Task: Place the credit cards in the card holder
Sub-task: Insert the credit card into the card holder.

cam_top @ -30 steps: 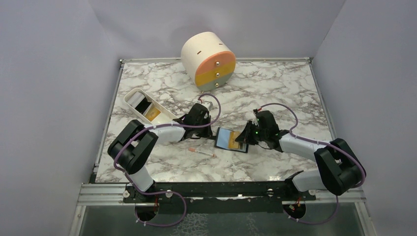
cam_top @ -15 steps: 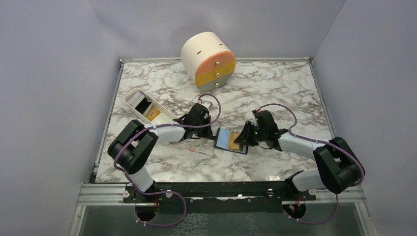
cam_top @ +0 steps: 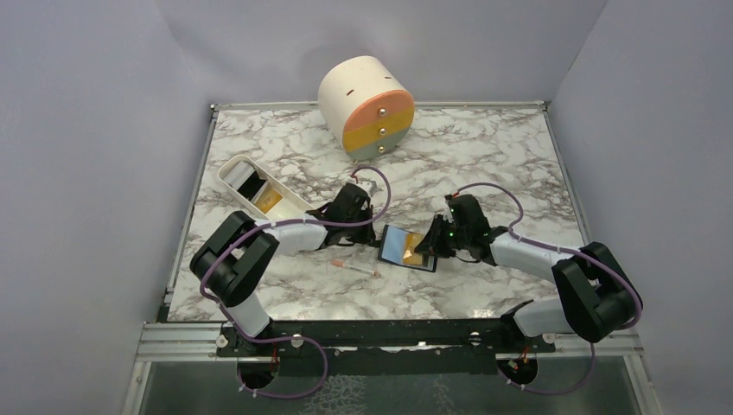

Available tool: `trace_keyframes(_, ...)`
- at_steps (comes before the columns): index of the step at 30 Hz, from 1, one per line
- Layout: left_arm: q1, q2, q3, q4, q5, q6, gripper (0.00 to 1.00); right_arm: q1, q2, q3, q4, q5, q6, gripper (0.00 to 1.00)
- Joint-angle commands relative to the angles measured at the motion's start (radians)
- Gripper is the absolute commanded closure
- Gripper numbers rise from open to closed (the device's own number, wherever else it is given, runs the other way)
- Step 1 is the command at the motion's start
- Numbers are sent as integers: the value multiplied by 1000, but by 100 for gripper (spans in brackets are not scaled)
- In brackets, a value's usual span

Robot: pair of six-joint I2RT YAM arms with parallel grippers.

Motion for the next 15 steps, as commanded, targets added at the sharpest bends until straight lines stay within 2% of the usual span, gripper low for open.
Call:
trace_keyframes(1,-25,21,-39,-70,-16,-11,100,3,23,-6,1,7,2,86)
trace_keyframes(11,-29,12,-44,-79,-40,0,99,4,-16,-42,81,3,47,89)
trace_keyframes(15,-30,-26,-8,-152,-110,30,79,4,3,-43,70,5,45,89)
